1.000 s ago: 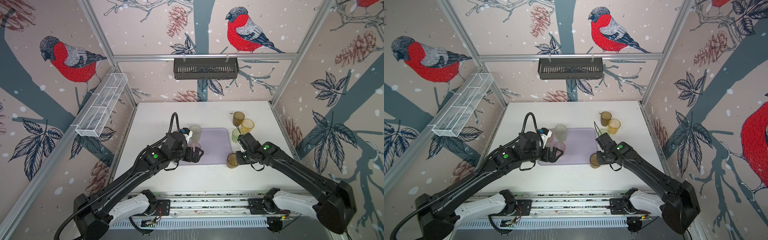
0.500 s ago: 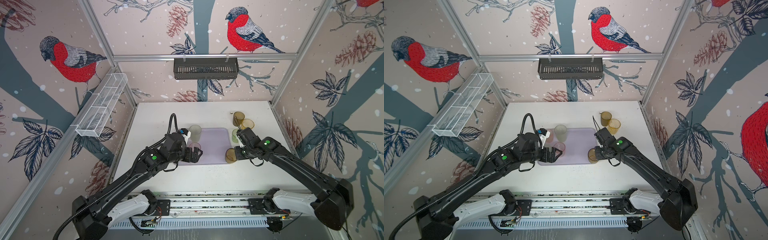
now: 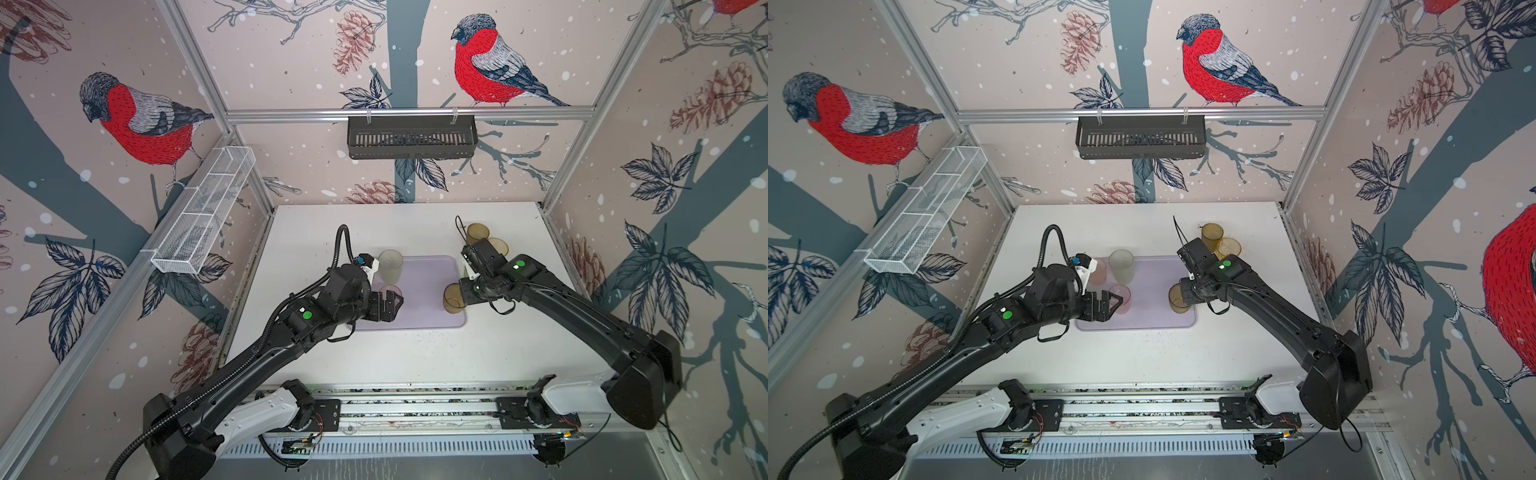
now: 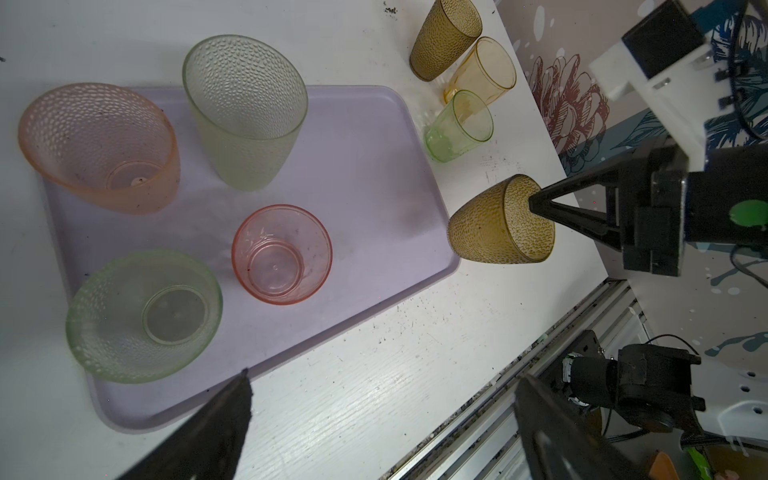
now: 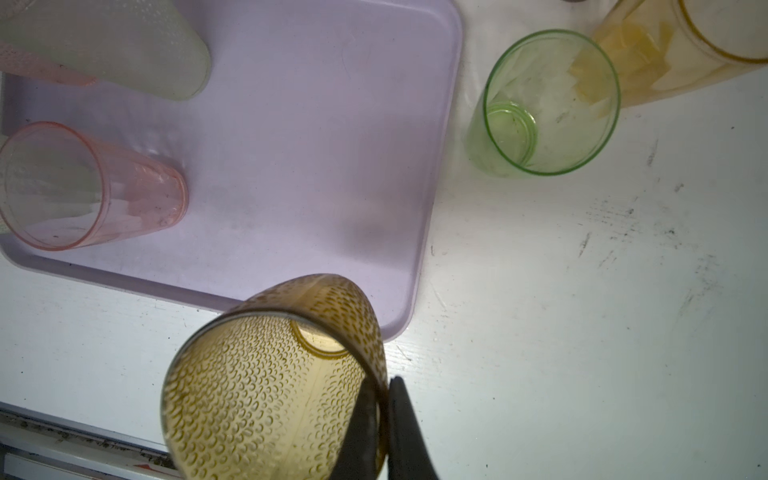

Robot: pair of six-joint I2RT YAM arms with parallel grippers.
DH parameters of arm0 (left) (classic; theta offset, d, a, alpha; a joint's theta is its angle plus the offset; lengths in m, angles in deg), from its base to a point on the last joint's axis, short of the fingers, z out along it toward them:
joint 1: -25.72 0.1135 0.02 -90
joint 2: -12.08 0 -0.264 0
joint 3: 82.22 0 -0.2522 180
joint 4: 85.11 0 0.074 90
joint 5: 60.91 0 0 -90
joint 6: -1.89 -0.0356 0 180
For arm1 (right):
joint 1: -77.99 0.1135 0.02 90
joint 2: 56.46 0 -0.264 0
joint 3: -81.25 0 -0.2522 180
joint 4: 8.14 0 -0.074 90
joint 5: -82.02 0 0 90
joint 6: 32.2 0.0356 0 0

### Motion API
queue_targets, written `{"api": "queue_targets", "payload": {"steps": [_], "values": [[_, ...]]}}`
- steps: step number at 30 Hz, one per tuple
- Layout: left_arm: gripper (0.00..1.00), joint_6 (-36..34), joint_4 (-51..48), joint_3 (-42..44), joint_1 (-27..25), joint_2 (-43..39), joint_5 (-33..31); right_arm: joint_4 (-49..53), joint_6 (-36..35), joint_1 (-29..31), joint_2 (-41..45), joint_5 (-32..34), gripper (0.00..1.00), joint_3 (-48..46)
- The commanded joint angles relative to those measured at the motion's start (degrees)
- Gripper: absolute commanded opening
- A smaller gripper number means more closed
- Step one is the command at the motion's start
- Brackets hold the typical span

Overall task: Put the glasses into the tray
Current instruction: 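Lift the dark amber cup with the right gripper toward the tray, then carry the dark amber cup over the tray and lower it near the frosted green cup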

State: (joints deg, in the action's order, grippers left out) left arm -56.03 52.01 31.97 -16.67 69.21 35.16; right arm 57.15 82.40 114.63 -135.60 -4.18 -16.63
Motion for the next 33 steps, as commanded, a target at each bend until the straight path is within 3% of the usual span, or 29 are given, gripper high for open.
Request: {"api": "queue_targets", "payload": {"steps": [1,33], "values": [[0.98,-1.29,0.84,-0.62,0.33,0.18,-0.26,1.00,-1.97,0.05,-2.25,0.64,0.02,2.51],[0.98,-3.16,-2.16,-4.77,4.44,3.47,-1.76,-1.18,-10.05,-1.65,-26.88,-2.23,0.01,24.24]]}}
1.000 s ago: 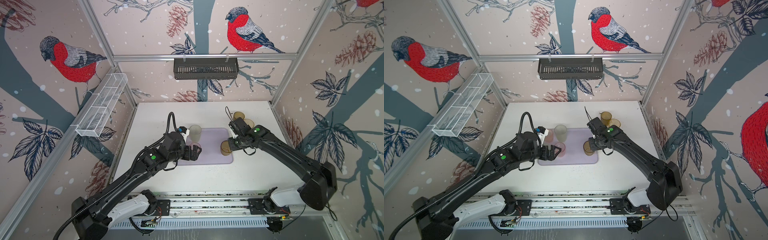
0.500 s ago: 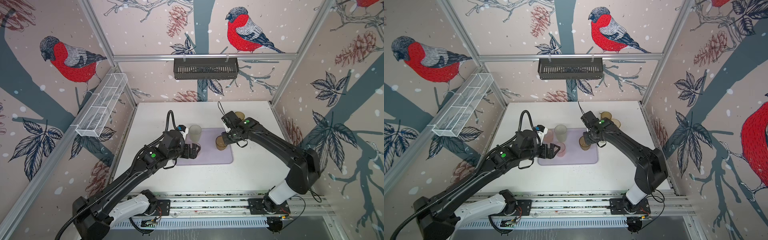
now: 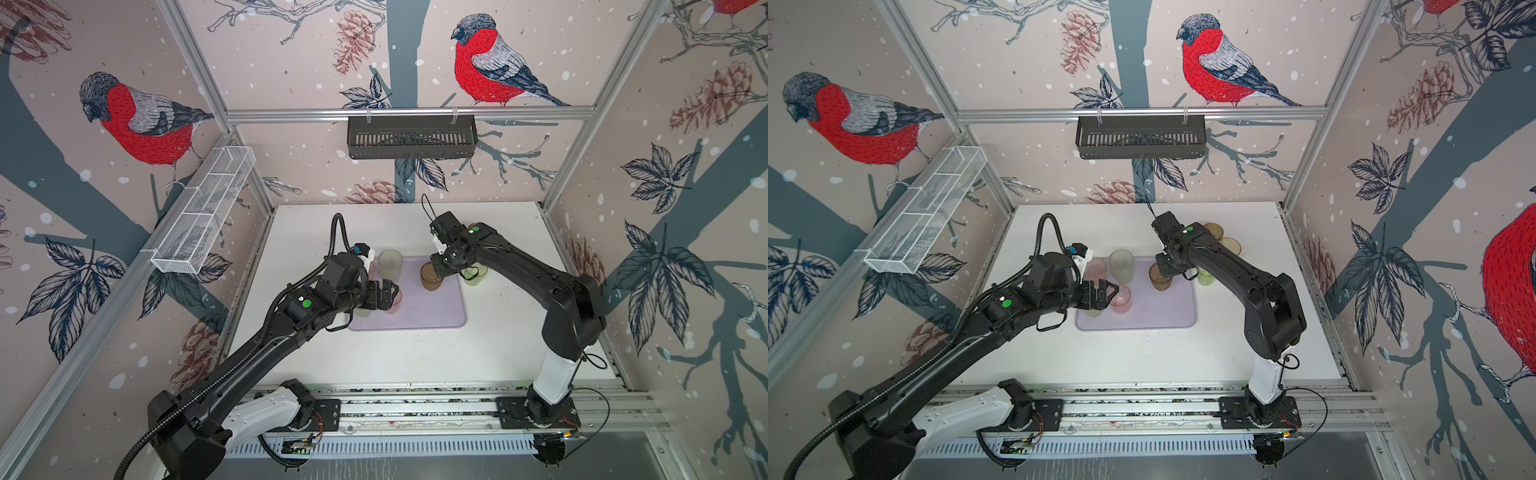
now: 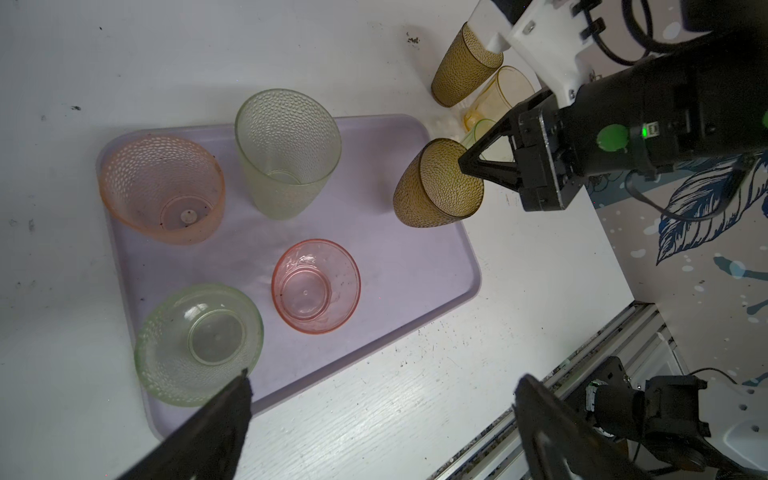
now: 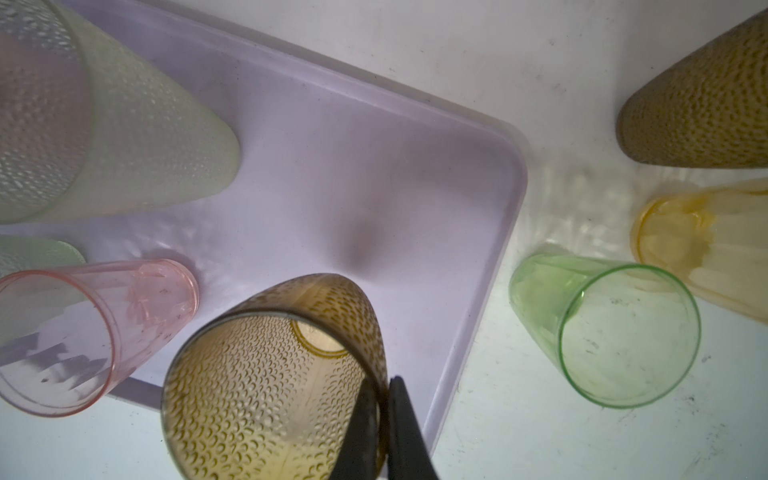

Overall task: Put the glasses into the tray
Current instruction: 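Carry the dark amber cup over the tray and lower it near the frosted green cup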

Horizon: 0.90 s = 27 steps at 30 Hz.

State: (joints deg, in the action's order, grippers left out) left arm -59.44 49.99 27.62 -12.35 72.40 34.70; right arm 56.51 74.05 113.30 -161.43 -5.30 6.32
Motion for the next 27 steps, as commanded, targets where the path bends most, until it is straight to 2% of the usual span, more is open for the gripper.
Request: {"api": "queue_targets", "payload": {"steps": [1,16,27], "values": [[0.98,0.42,-0.16,-0.46,0.10,0.41,-1.30,-0.58,-2.14,-0.40,-1.73,-1.31,0.01,1.96],[0.98,1.57,-0.58,-3.17,0.14,1.82,-1.56,-2.95,-4.12,-2.25,-7.48,-3.20,0.01,5.27],[0.98,1.38,-0.34,-2.13,0.10,1.50,-0.68,-3.54,-3.93,-2.26,-10.43,-4.05,0.01,7.56]]}}
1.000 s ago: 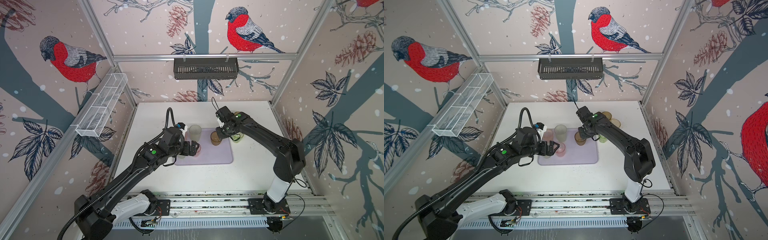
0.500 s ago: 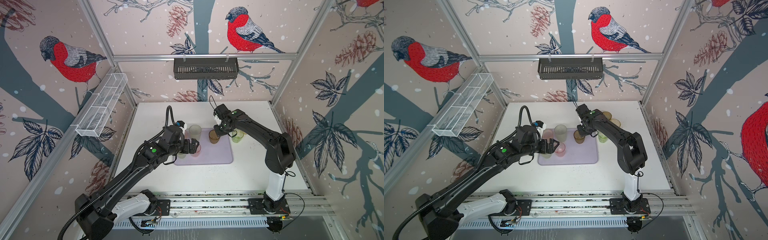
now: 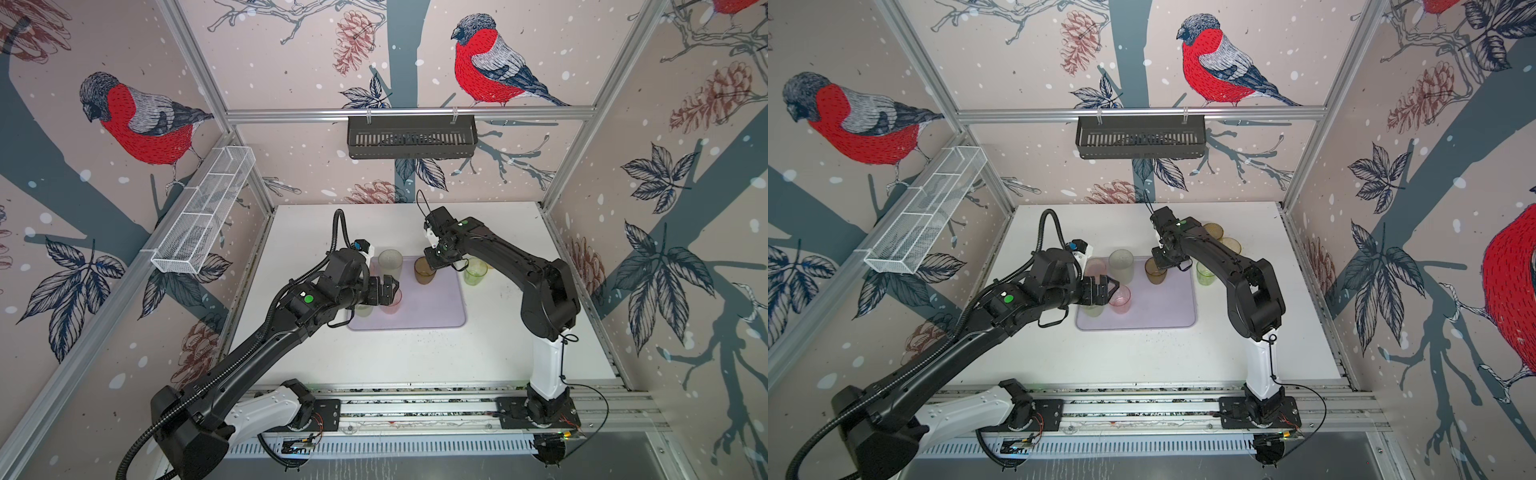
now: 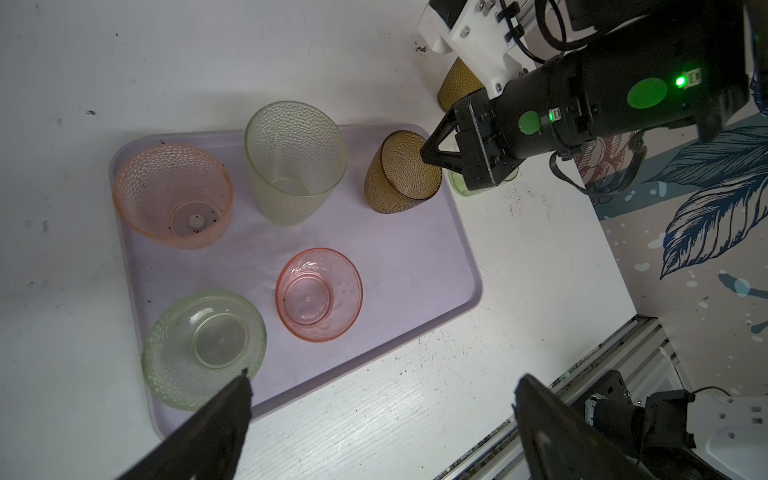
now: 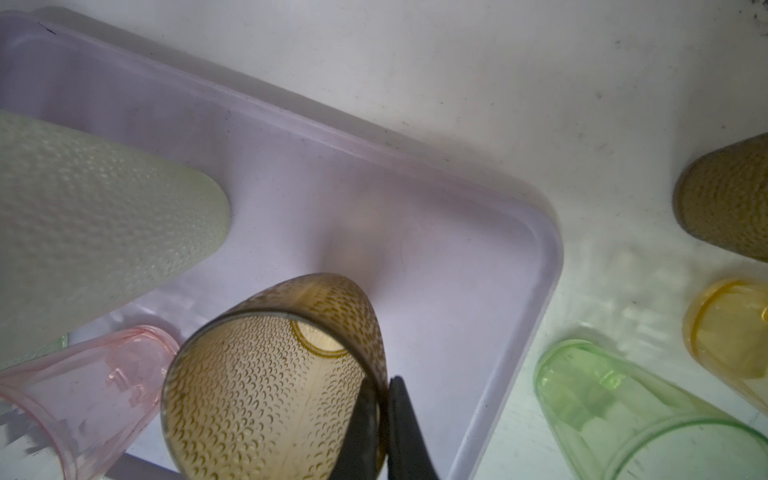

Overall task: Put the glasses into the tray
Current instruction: 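Carry the dark amber cup over the tray and lower it near the frosted green cup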

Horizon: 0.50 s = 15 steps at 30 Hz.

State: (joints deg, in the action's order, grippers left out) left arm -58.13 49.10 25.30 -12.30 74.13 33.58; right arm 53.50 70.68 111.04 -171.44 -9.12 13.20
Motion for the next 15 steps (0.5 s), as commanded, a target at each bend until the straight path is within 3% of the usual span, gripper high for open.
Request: {"api": "queue_targets", "payload": {"steps": [1,15], "values": [[0.98,0.22,0.73,0.35,0.05,-0.32,0.43,-0.49,-0.60,-0.01,-0.60,-0.19,0.01,0.77],[0.98,1.79,1.16,1.24,0.05,-1.73,-0.17,0.79,-0.75,0.85,-5.54,-0.27,0.02,7.06]]}}
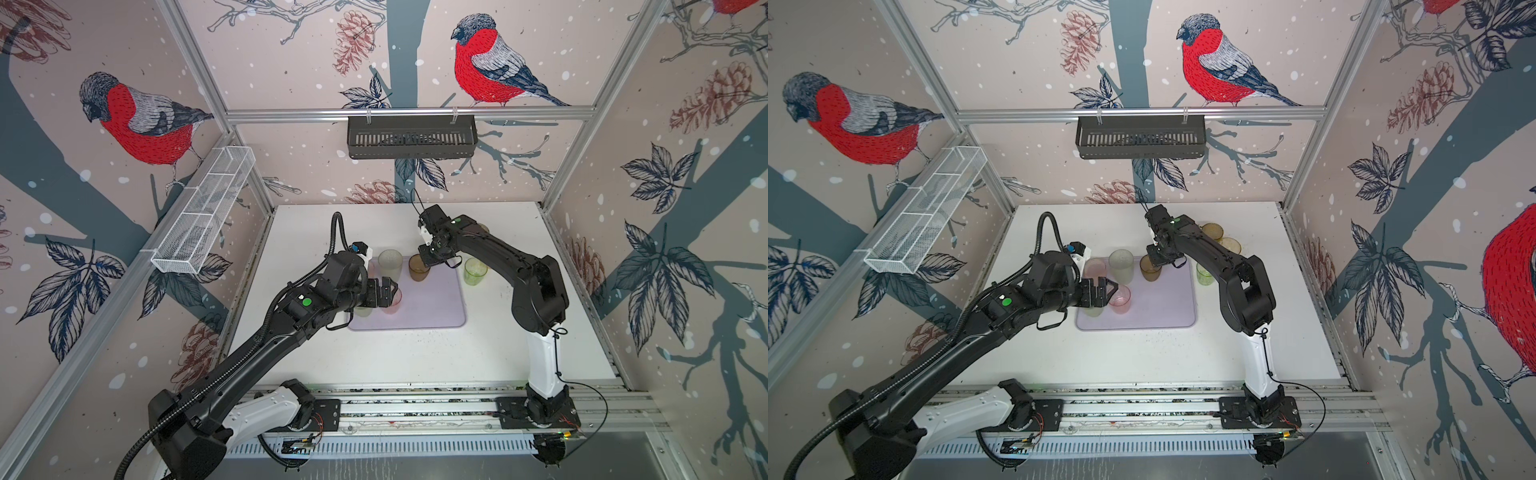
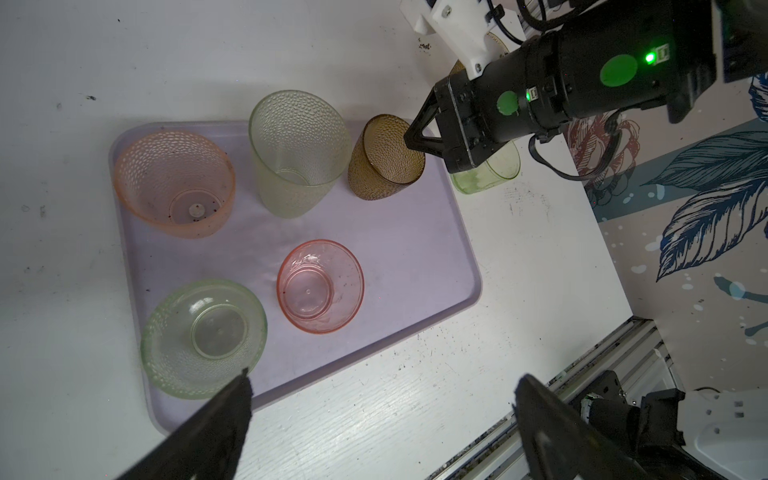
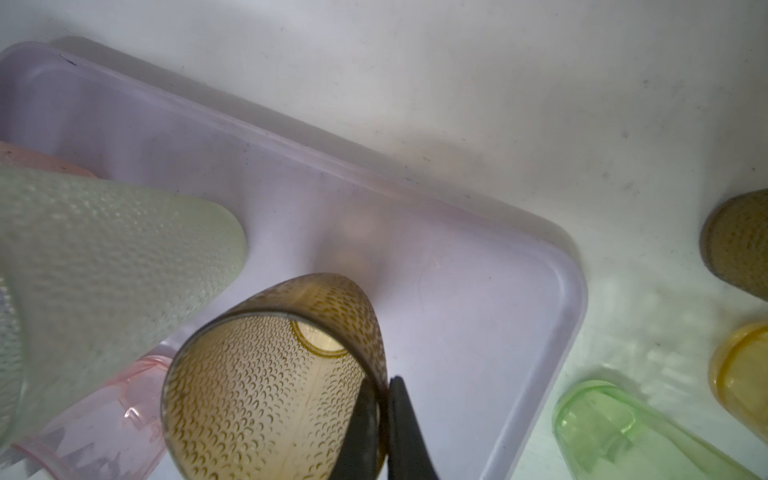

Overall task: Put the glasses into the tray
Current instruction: 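Carry the dark amber cup over the tray and lower it near the frosted green cup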

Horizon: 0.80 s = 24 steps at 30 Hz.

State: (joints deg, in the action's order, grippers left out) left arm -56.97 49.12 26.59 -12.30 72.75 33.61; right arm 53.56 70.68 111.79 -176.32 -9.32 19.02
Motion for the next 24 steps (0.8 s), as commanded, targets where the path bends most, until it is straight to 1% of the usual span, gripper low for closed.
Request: {"api": "queue_targets", "payload": {"steps": [1,10,24], "values": [[0.98,0.62,1.21,-0.05,0.05,-0.38,-0.29,0.93,-0.86,0.10,-0.97,-0.06,0.02,1.61],[0.98,-0.01,0.36,-0.50,0.08,-0.24,-0.86,2.09,-0.46,0.43,-3.79,-0.07,0.01,5.22],[0.98,-0.28,1.07,-0.50,0.05,0.60,-0.03,1.54,-0.10,0.74,-3.77,0.34,0.02,3.11]]}}
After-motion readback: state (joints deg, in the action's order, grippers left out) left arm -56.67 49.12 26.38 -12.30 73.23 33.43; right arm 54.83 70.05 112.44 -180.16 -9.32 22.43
